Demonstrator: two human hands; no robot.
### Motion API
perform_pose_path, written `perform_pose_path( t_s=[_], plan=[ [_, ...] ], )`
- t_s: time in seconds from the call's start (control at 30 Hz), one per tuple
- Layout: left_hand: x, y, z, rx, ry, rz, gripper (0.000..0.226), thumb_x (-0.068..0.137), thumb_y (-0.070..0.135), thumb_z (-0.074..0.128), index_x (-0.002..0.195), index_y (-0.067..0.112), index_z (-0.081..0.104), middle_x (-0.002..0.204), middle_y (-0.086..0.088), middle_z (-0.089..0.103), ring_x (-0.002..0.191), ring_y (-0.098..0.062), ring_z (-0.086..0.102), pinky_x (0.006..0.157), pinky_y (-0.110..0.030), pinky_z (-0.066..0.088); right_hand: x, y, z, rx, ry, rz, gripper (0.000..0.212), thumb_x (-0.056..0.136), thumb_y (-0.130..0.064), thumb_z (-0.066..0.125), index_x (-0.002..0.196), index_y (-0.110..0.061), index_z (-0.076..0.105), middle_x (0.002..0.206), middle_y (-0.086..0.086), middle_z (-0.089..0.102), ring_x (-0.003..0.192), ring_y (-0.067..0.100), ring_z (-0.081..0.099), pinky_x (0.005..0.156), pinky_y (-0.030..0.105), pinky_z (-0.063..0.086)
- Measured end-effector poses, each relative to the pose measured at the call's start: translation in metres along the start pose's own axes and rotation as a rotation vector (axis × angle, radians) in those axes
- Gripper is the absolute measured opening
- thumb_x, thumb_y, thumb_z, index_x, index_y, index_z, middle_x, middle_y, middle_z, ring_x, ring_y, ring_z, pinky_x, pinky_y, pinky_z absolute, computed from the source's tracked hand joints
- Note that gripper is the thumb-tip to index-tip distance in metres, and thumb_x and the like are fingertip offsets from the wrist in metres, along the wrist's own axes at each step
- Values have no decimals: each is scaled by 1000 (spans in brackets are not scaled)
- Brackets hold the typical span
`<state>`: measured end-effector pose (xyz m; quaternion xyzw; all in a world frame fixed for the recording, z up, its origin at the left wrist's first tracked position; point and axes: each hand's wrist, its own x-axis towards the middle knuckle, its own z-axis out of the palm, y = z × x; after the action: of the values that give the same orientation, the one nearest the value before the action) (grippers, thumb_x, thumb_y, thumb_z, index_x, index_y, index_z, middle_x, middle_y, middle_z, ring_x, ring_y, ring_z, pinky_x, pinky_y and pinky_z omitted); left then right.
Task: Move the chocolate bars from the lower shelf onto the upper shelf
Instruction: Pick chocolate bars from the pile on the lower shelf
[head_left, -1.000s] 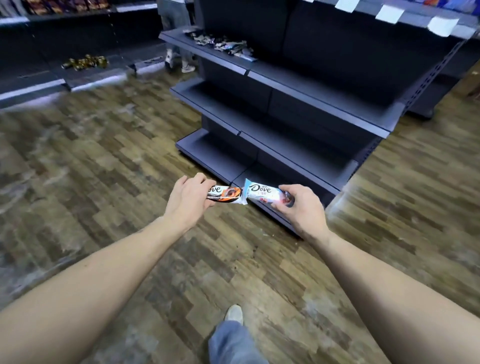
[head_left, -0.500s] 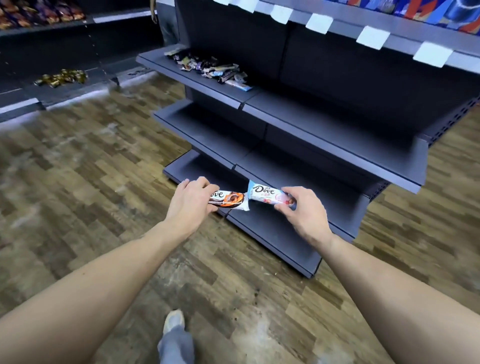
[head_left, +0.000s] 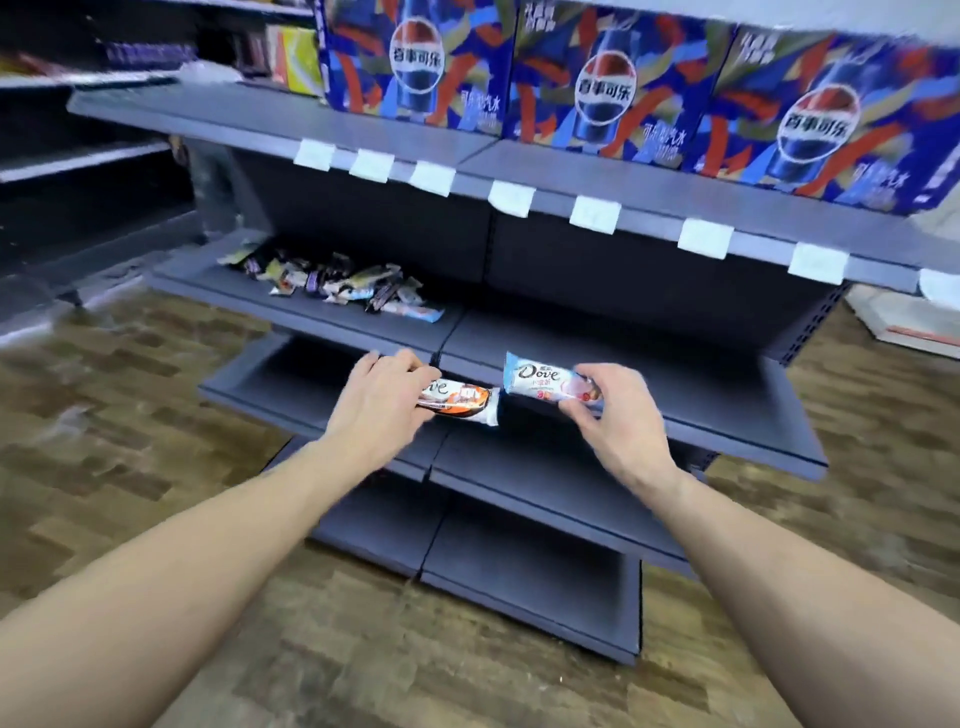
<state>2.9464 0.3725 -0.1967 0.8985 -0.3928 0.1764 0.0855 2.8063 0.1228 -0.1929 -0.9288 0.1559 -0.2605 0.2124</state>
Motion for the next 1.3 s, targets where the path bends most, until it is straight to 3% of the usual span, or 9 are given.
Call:
perform_pose_path(
  t_s=[0.17,0.4,0.7,1.0,1.3],
  plan=[
    [83,-24,-32,-6,152,122,46,77,32,76,119,20,62,109,-1,58,95,-24,58,100,-42,38,73,-18,-37,-71,151,-30,27,91,-33,64,116,-26,62,113,-14,58,112,8,48,80,21,37],
    [200,-27,-64,1,329,280,44,79,29,72,119,15,61,106,-4,58,94,-26,57,102,-45,36,170,-8,-72,-172,274,-80,40,88,-33,69,125,-23,58,121,-9,59,119,12,46,91,24,40],
    [308,-33,-76,23,431,309,40,79,28,69,116,16,61,104,-3,57,93,-25,57,104,-43,34,265,17,-99,-248,325,-131,44,85,-38,71,125,-22,58,119,-6,60,115,16,49,91,32,45],
    [386,-56,-53,39,375,359,41,78,30,67,117,19,62,105,-2,60,90,-26,60,105,-41,35,323,22,-92,-348,308,-120,30,81,-40,72,106,-25,65,101,-6,66,95,17,59,74,33,49],
    [454,-78,-40,26,332,440,39,80,33,68,115,18,62,106,-4,60,90,-27,62,110,-47,28,362,15,-80,-388,290,-13,36,81,-38,75,113,-24,66,107,-5,67,96,17,59,71,33,48]
  ],
)
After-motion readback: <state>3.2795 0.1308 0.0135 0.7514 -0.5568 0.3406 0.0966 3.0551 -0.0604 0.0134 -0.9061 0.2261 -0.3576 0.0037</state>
